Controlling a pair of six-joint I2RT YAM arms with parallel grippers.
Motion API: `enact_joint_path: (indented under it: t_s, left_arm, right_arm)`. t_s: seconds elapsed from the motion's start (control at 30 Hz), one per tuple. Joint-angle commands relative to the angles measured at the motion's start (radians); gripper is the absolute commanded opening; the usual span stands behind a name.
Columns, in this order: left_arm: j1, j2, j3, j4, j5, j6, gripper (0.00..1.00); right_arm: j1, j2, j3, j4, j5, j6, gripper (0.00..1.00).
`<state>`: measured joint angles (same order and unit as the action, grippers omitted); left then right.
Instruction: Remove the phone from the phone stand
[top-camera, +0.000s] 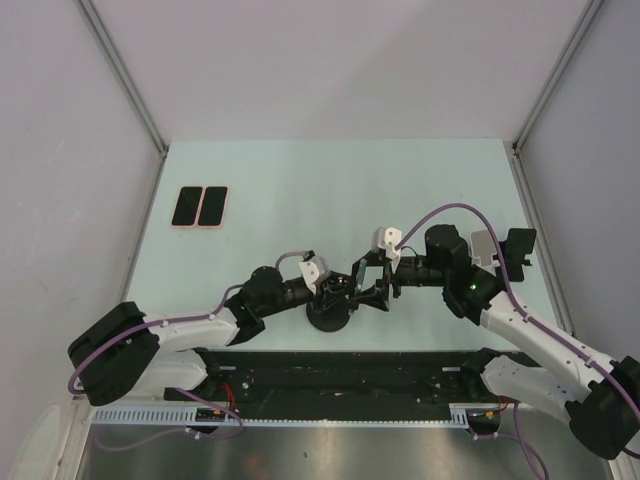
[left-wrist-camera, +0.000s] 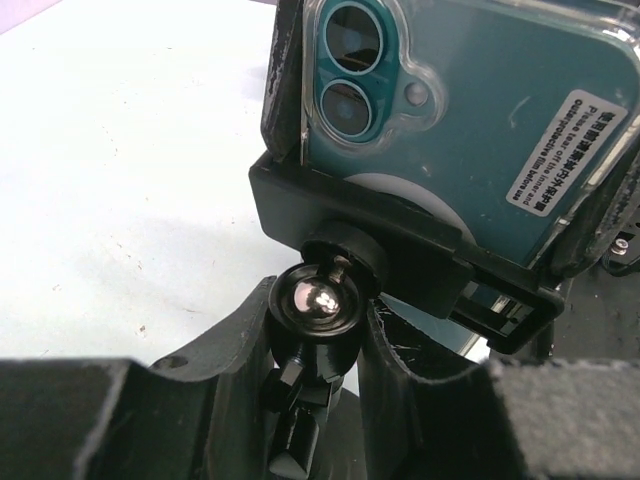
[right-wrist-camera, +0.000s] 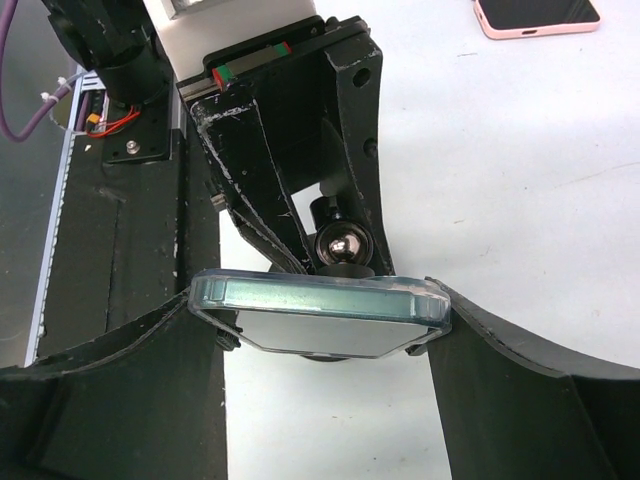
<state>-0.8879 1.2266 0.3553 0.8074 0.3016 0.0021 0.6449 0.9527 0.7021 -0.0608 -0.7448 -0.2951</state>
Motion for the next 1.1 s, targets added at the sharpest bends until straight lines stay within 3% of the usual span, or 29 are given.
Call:
enact_joint_path:
  t_s: [0.0, 0.3, 0.57, 0.87, 1.07]
  left_arm:
    - [0.064, -0.010, -0.038, -0.086, -0.297, 0.003, 0.00]
    - [0.075, -0.026, -0.050, -0.086, -0.368, -0.028, 0.00]
    - [0.075, -0.016, -0.006, -0.086, -0.312, -0.007, 0.00]
    - [0.075, -0.027, 0.011, -0.089, -0.311, -0.008, 0.00]
    - [0.075, 0.060, 0.095, -0.089, -0.239, -0.007, 0.00]
  right_arm:
    - [-0.036, -0.097, 0.023, 0.093, 0.137, 0.039, 0.00]
    - [-0.036, -0.103, 0.007, 0.142, 0.217, 0.057, 0.00]
    - [-0.028, -0.065, 0.007, 0.188, 0.216, 0.077, 0.00]
    - [-0.033, -0.084, 0.007, 0.177, 0.360, 0.112, 0.00]
    - [-0.034, -0.138, 0.007, 0.158, 0.516, 0.142, 0.00]
